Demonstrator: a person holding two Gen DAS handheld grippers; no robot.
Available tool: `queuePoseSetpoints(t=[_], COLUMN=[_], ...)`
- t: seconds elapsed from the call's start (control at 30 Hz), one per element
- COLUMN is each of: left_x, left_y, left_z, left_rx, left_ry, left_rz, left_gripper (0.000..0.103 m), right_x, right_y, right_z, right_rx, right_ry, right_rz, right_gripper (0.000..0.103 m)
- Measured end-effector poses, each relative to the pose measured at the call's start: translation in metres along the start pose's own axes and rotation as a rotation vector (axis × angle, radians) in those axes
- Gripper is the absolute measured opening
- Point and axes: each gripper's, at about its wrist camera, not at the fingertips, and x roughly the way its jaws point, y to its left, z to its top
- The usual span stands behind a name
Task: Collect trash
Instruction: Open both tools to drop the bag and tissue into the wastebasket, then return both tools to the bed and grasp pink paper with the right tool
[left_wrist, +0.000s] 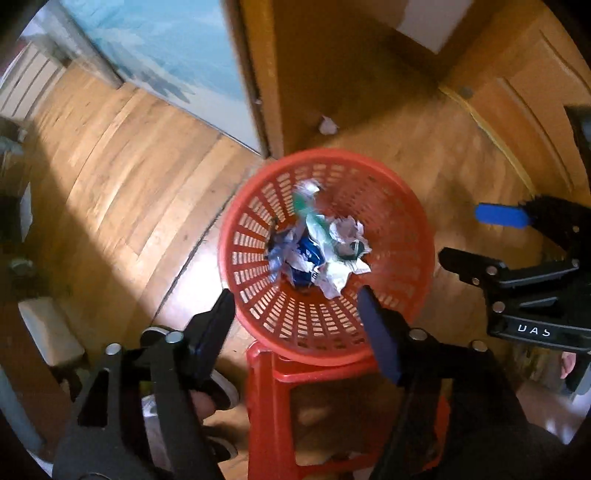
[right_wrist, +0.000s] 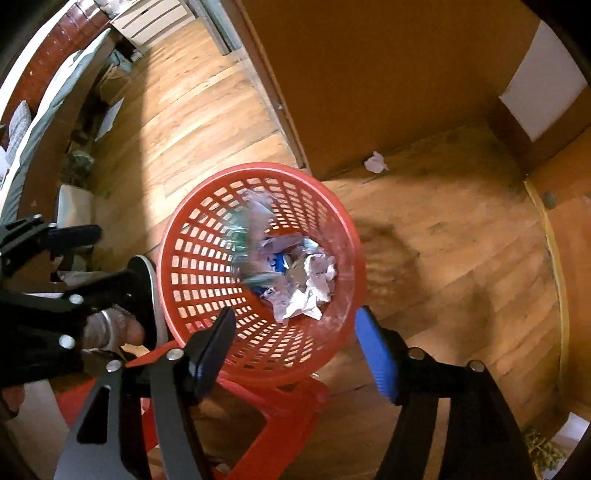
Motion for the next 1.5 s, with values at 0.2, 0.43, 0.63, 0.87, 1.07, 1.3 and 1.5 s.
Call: queuePoseSetpoints(t=[0.2, 0.43, 0.63, 0.87, 1.07, 1.3, 1.5], left_x=[-0.025, -0.099, -0.192, -0.262, -0.244, -0.236, -0.217], left_y=[0.019, 0.085, 0.208, 0.388, 0.508, 0.584, 0.605], left_z=[-0.001, -0.015, -0.072, -0.207, -0.331, -0.398, -0.415], left_rx=[-0.07, -0.243, -0.499, -0.875, -1.13, -1.3, -1.363], left_ry=[-0.063, -0.255, -0.547, -0.783, -0.777, -0.762, -0.678], left_rz=[-0.015, -0.057, 0.009, 0.208, 0.357, 0.322, 0.212], left_gripper=[0.072, 0.072, 0.079, 0.085, 0.085, 0.085, 0.085], right_x=[-0.014, -0.043, -0.064, -0.082, -0.096, -0.102, -0.047], right_y=[0.005, 0.053, 0.157, 0.347, 0.549, 0.783, 0.925], right_z=[0.012, 0.037, 0.066, 0.109, 0.142, 0.16, 0.187], right_rx=[0.018, -0.064, -0.271, -0.568, -0.82, -1.08, -1.129], right_ry=[-0.03, -0.097, -0.151, -0.244, -0.316, -0.382, -0.28], right_rz=[-0.003, 0.022, 0.076, 0.224, 0.368, 0.448, 0.39], right_gripper=[0.093, 0.096, 0.096, 0.096, 0.096, 0.096, 0.094])
